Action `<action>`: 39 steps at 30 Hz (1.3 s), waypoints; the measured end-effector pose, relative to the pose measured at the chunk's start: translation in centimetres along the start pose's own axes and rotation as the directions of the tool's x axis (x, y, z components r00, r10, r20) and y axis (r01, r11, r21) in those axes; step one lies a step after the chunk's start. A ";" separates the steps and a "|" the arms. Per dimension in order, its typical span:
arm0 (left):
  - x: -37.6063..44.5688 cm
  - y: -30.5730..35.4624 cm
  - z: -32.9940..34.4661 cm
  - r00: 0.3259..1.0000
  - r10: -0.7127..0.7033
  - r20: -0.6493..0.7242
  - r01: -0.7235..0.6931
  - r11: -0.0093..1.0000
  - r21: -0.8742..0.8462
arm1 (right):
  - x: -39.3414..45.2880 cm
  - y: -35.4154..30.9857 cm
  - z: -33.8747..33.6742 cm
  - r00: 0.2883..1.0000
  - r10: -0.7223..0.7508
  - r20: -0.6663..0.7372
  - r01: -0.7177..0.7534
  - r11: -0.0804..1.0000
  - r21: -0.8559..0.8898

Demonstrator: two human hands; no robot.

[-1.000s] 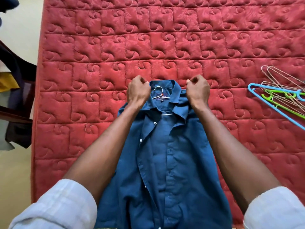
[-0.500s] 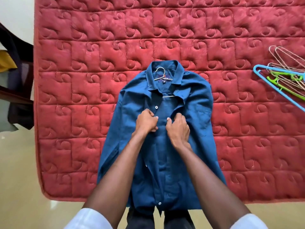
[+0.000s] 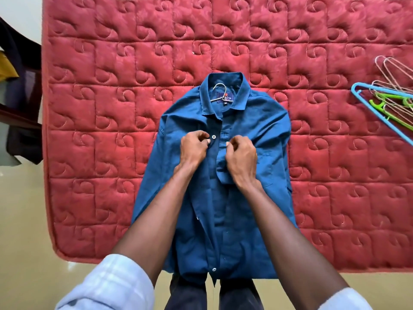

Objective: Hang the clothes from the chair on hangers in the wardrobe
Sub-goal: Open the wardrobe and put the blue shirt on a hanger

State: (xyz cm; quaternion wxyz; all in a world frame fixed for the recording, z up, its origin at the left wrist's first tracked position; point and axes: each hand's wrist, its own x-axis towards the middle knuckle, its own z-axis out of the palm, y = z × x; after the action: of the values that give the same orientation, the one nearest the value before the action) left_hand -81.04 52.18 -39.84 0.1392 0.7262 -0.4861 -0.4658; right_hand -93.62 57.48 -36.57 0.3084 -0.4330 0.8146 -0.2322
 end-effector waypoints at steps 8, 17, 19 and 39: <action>1.1 0.4 0.2 0.996 0.019 0.083 -0.020 1.000 0.002 | 2.4 -1.1 3.4 0.999 0.040 0.006 -0.038 0.981 -0.188; 1.9 0.9 0.6 0.990 -0.119 0.077 0.120 0.993 -0.005 | 2.9 -0.1 2.5 0.973 0.230 -0.005 -0.228 0.968 0.106; 1.9 1.2 0.9 0.988 -0.138 0.065 0.134 0.989 0.061 | 3.0 0.1 2.3 0.958 0.286 0.011 -0.283 0.942 0.182; -0.4 0.7 3.7 0.993 -0.100 0.056 0.114 0.828 -0.549 | 3.2 0.4 2.7 0.856 0.421 0.299 -0.496 0.512 0.701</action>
State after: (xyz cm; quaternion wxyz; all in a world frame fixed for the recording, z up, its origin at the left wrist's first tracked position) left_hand -84.53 53.12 -41.07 0.3100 0.6757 -0.2918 -0.6018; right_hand -93.36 54.69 -39.65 0.5465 -0.0423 0.7108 -0.4408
